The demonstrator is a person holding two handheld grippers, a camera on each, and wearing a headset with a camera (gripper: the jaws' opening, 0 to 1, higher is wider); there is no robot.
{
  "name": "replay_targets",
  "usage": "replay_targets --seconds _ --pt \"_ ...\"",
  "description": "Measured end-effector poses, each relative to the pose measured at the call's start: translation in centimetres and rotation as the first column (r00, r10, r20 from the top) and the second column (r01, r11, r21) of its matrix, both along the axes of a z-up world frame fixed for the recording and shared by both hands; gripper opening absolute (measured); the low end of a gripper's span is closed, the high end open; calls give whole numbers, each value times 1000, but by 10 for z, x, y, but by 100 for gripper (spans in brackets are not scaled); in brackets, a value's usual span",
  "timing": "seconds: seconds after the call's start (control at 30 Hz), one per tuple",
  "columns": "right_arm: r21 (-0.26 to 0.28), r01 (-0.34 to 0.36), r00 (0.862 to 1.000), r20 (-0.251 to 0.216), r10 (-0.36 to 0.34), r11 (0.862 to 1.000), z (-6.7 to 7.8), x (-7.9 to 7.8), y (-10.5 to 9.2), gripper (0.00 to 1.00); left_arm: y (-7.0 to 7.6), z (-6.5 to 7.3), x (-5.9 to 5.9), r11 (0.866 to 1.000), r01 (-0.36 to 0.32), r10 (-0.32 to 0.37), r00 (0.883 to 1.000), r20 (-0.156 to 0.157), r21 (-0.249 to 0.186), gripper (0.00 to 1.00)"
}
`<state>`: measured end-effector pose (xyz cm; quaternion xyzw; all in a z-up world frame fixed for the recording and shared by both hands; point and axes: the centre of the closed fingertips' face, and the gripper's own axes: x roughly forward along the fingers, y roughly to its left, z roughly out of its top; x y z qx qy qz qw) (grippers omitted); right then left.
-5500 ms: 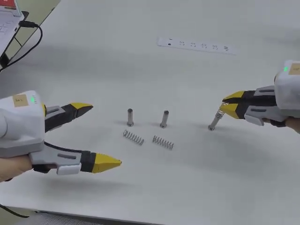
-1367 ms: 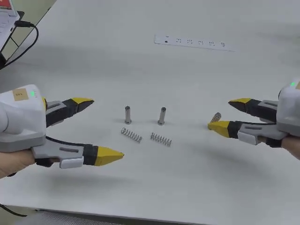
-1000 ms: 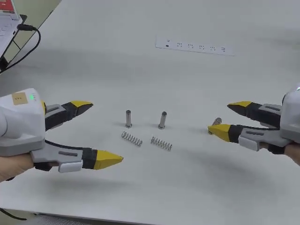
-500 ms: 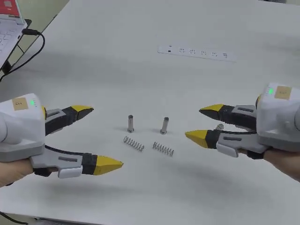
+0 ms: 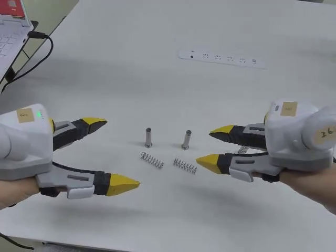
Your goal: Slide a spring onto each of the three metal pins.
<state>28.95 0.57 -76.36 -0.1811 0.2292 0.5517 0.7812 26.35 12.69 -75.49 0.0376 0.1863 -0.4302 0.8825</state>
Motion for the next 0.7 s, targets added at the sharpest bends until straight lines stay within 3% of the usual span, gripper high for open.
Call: replay_targets --seconds 0.7 --pt "-116 -28 996 -91 18 993 -56 1 5 25 0 -2 0 1000 2 -2 1000 -2 5 91"
